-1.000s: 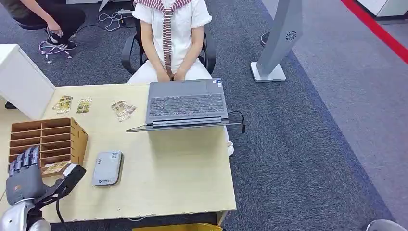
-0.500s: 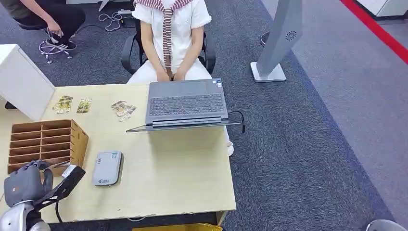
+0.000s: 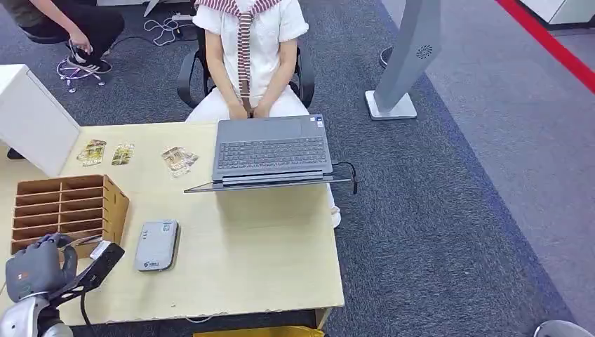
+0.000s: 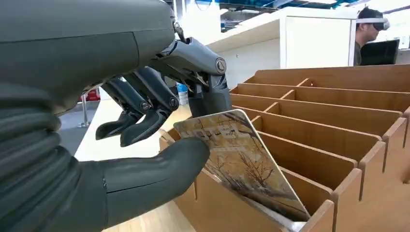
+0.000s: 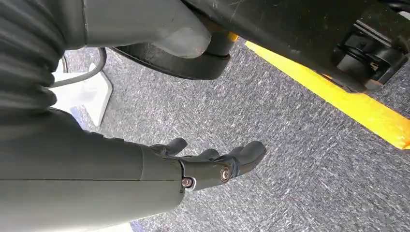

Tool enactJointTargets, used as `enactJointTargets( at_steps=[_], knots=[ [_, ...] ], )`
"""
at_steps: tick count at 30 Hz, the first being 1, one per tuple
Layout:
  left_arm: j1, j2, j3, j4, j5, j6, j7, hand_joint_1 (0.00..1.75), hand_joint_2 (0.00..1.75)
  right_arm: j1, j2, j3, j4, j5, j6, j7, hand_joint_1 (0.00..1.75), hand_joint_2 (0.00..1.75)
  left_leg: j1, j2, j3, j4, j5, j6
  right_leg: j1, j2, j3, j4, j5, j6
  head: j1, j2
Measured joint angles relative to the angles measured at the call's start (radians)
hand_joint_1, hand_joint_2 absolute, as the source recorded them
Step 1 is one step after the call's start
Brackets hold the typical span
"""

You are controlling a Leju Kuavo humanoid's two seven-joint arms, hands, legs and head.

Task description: Pass the card to the sensor for recognition and then transmit it.

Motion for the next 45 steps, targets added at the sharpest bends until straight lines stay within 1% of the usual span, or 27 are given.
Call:
enactJointTargets(
  at_steps=[7, 12, 15, 19, 20, 21, 25, 29, 31, 33, 35, 37, 42, 43, 45],
  knots=[
    [0.000, 0.000, 0.000, -0.001, 0.001, 0.018, -0.015, 1.75, 1.75, 0.000, 0.000, 0.000, 0.000, 0.000, 0.000, -0.002, 0.00, 1.75, 0.000, 0.000, 0.000, 0.000, 0.000, 0.000, 0.000, 0.000, 0.000, 0.000, 0.000, 0.000, 0.000, 0.000],
    [0.008, 0.000, 0.000, -0.010, 0.008, 0.077, -0.056, 1.75, 1.75, 0.001, 0.000, -0.001, 0.000, 0.000, -0.001, -0.011, 0.00, 1.75, 0.000, 0.000, 0.000, 0.000, 0.000, 0.000, 0.000, 0.000, 0.000, 0.000, 0.000, 0.000, 0.000, 0.000],
    [0.031, 0.000, 0.000, -0.078, 0.008, 0.084, -0.063, 1.75, 1.75, 0.002, 0.000, -0.003, 0.000, -0.001, -0.003, -0.015, 0.00, 1.75, 0.000, 0.000, 0.000, 0.000, 0.000, 0.000, 0.000, 0.000, 0.000, 0.000, 0.000, 0.000, 0.000, 0.000],
    [0.070, 0.004, -0.014, -0.212, -0.005, 0.066, -0.058, 1.75, 1.75, 0.003, 0.000, -0.008, 0.000, -0.015, -0.006, -0.021, 0.00, 1.75, 0.000, 0.000, 0.000, 0.000, 0.000, 0.000, 0.000, 0.000, 0.000, 0.000, 0.000, 0.000, 0.000, 0.000],
    [0.075, 0.006, -0.017, -0.226, -0.006, 0.066, -0.056, 1.75, 1.75, 0.003, 0.000, -0.008, 0.000, -0.016, -0.006, -0.021, 0.00, 1.75, 0.000, 0.000, 0.000, 0.000, 0.000, 0.000, 0.000, 0.000, 0.000, 0.000, 0.000, 0.000, 0.000, 0.000],
    [0.086, 0.009, -0.027, -0.270, -0.009, 0.066, -0.055, 1.75, 1.75, 0.004, 0.000, -0.009, 0.000, -0.017, -0.006, -0.021, 0.00, 1.75, 0.000, 0.000, 0.000, 0.000, 0.000, 0.000, 0.000, 0.000, 0.000, 0.000, 0.000, 0.000, 0.000, 0.000],
    [0.108, 0.020, -0.066, -0.369, -0.012, 0.066, -0.053, 1.75, 1.75, 0.004, 0.000, -0.014, 0.000, -0.019, -0.007, -0.021, 0.00, 1.75, 0.000, 0.000, 0.000, 0.000, 0.000, 0.000, 0.000, 0.000, 0.000, 0.000, 0.000, 0.000, 0.000, 0.000],
    [0.120, 0.034, -0.098, -0.443, 0.037, 0.069, -0.066, 1.75, 1.75, 0.004, 0.000, -0.025, 0.000, -0.022, -0.007, -0.021, 0.00, 1.75, 0.000, 0.000, 0.000, 0.000, 0.000, 0.000, 0.000, 0.000, 0.000, 0.000, 0.000, 0.000, 0.000, 0.000],
    [0.105, 0.036, -0.109, -0.459, 0.071, 0.071, -0.073, 1.75, 1.75, 0.003, 0.000, -0.026, 0.000, -0.017, -0.006, -0.020, 0.00, 1.75, 0.000, 0.000, 0.000, 0.000, 0.000, 0.000, 0.000, 0.000, -0.001, 0.000, 0.000, 0.000, 0.000, 0.000],
    [0.043, 0.038, -0.110, -0.442, 0.081, 0.071, -0.072, 1.75, 1.75, 0.002, 0.000, -0.026, 0.000, -0.007, -0.002, -0.019, 0.00, 1.75, -0.001, -0.003, -0.001, 0.001, 0.001, -0.001, 0.001, -0.002, -0.001, 0.000, 0.000, 0.001, 0.000, 0.000],
    [-0.058, 0.039, -0.110, -0.379, 0.078, 0.082, -0.075, 1.75, 1.75, -0.001, 0.000, -0.026, 0.000, 0.005, 0.002, -0.018, 0.00, 1.75, 0.000, -0.007, -0.001, 0.001, 0.003, 0.000, 0.001, -0.006, 0.000, 0.000, 0.001, 0.001, 0.001, 0.000],
    [-0.127, 0.039, -0.110, -0.308, 0.067, 0.118, -0.082, 1.75, 1.75, -0.001, 0.000, -0.026, 0.000, 0.012, 0.004, -0.018, 0.00, 1.75, 0.000, -0.006, 0.000, 0.000, 0.004, -0.001, 0.000, -0.005, 0.000, 0.000, 0.003, -0.002, 0.000, 0.000],
    [-0.353, 0.042, -0.110, -0.063, 0.017, 0.209, -0.108, 1.75, 1.75, -0.003, 0.000, -0.022, 0.000, 0.027, 0.011, -0.022, 0.00, 1.75, 0.000, -0.007, -0.002, 0.001, 0.007, -0.002, 0.001, -0.005, -0.001, 0.000, 0.005, -0.001, 0.000, 0.000],
    [-0.394, 0.044, -0.110, 0.001, 0.005, 0.216, -0.111, 1.75, 1.75, -0.004, 0.000, -0.022, 0.000, 0.031, 0.015, -0.023, 0.00, 1.75, 0.000, -0.006, -0.002, 0.001, 0.007, -0.002, 0.001, -0.005, -0.001, 0.000, 0.005, -0.002, 0.000, 0.000],
    [-0.459, 0.044, -0.110, 0.087, -0.002, 0.226, -0.116, 1.75, 1.75, -0.005, 0.000, -0.020, 0.000, 0.037, 0.017, -0.023, 0.00, 1.75, 0.000, -0.005, -0.002, 0.001, 0.007, -0.002, 0.001, -0.003, -0.001, 0.000, 0.006, -0.002, 0.000, 0.000]
  ],
)
